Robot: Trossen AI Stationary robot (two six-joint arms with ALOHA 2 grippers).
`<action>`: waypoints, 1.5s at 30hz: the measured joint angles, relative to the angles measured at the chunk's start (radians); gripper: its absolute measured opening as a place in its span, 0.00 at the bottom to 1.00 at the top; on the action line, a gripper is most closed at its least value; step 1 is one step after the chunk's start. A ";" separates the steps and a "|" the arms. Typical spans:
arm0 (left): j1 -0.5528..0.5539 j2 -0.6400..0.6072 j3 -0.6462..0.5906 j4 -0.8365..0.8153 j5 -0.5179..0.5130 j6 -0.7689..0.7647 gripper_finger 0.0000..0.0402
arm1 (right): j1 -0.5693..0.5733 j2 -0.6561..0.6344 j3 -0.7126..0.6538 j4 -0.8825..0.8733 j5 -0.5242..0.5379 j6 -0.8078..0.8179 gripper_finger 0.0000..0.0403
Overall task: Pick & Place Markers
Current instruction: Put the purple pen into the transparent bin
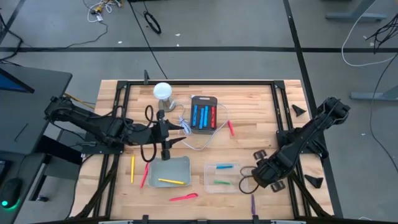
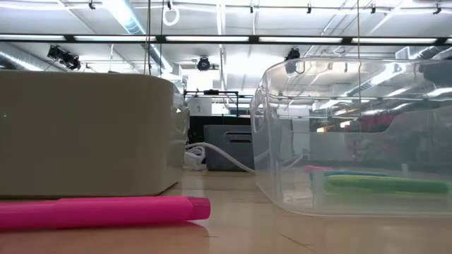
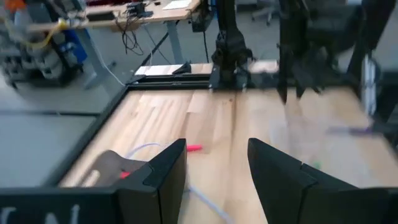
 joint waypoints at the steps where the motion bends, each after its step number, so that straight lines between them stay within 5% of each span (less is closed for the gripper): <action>1: 0.000 0.000 0.000 0.006 0.001 -0.043 0.45 | 0.004 0.000 0.000 0.010 0.000 -0.087 0.45; 10: 0.000 0.000 0.000 0.011 0.000 -0.279 0.45 | 0.025 0.000 0.000 0.168 -0.056 -0.516 0.45; 19: 0.000 0.000 0.000 0.036 -0.002 -0.310 0.45 | 0.071 0.000 0.000 0.285 -0.069 -0.711 0.45; 45: 0.000 0.000 0.000 0.097 0.039 -0.317 0.45 | 0.106 0.328 0.150 0.358 -0.078 -0.948 0.39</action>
